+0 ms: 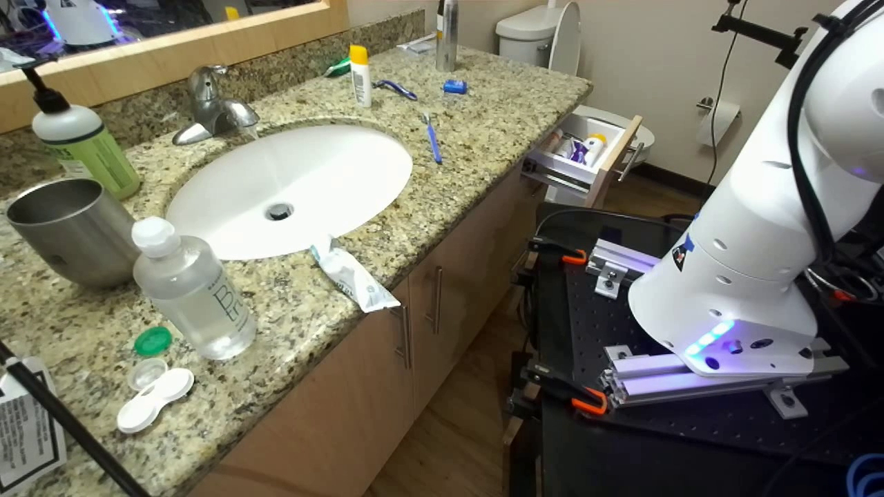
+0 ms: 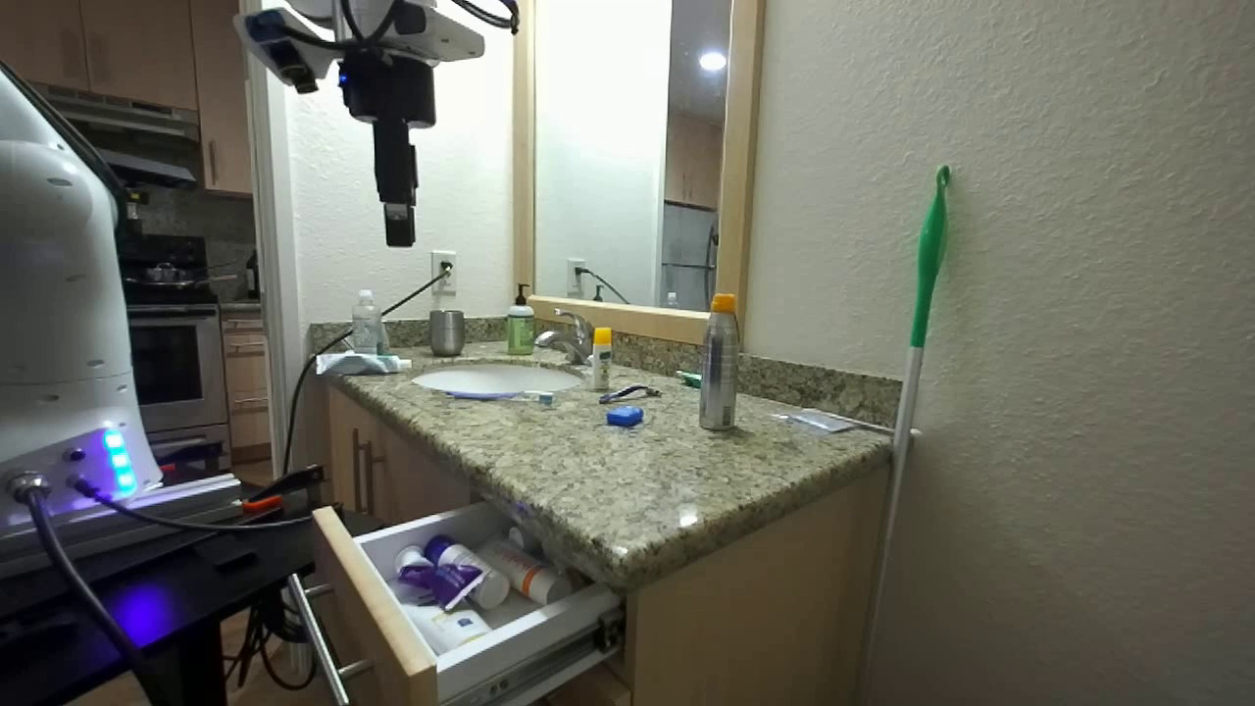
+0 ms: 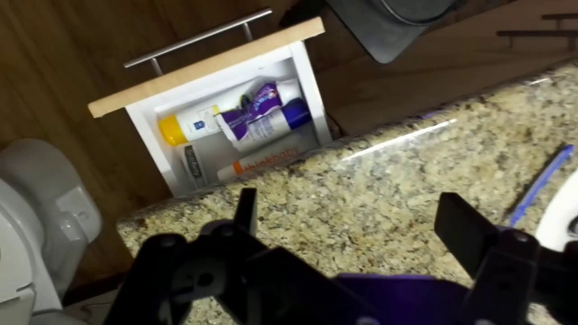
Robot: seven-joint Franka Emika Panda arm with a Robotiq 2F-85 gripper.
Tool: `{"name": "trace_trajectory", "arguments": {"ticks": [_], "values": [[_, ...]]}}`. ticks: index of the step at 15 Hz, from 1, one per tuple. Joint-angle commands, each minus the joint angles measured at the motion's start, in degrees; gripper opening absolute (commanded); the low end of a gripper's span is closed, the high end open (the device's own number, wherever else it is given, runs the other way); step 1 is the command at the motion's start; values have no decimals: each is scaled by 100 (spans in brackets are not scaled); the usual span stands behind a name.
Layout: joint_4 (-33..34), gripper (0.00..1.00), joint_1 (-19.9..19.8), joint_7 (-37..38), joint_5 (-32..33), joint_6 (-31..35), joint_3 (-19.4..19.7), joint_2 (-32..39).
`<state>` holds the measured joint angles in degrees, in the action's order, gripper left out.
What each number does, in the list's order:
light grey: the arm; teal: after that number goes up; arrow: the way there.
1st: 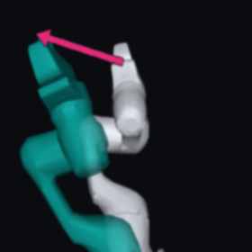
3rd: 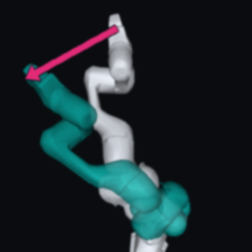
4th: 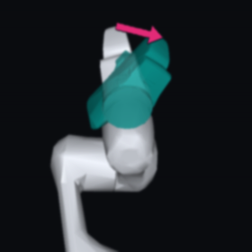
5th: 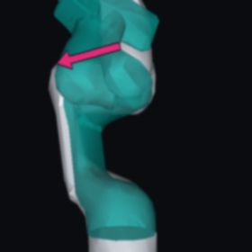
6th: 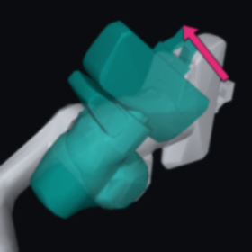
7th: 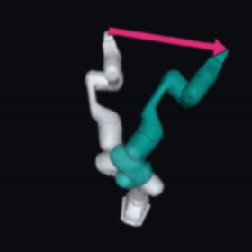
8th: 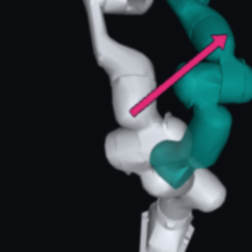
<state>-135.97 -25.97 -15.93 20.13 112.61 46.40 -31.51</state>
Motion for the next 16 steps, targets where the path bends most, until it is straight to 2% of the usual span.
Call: {"name": "trace_trajectory", "arguments": {"ticks": [1,3,4,8,11,16], "values": [[-123,100,-144,-262,421,295,36,644],[-155,100,-135,-302,589,230,56,889],[-128,100,-146,-187,371,173,-24,612],[-121,100,-142,-183,353,171,-52,671],[-22,100,-104,277,27,770,312,1226],[75,100,53,644,-1114,2125,1147,2333]]}}
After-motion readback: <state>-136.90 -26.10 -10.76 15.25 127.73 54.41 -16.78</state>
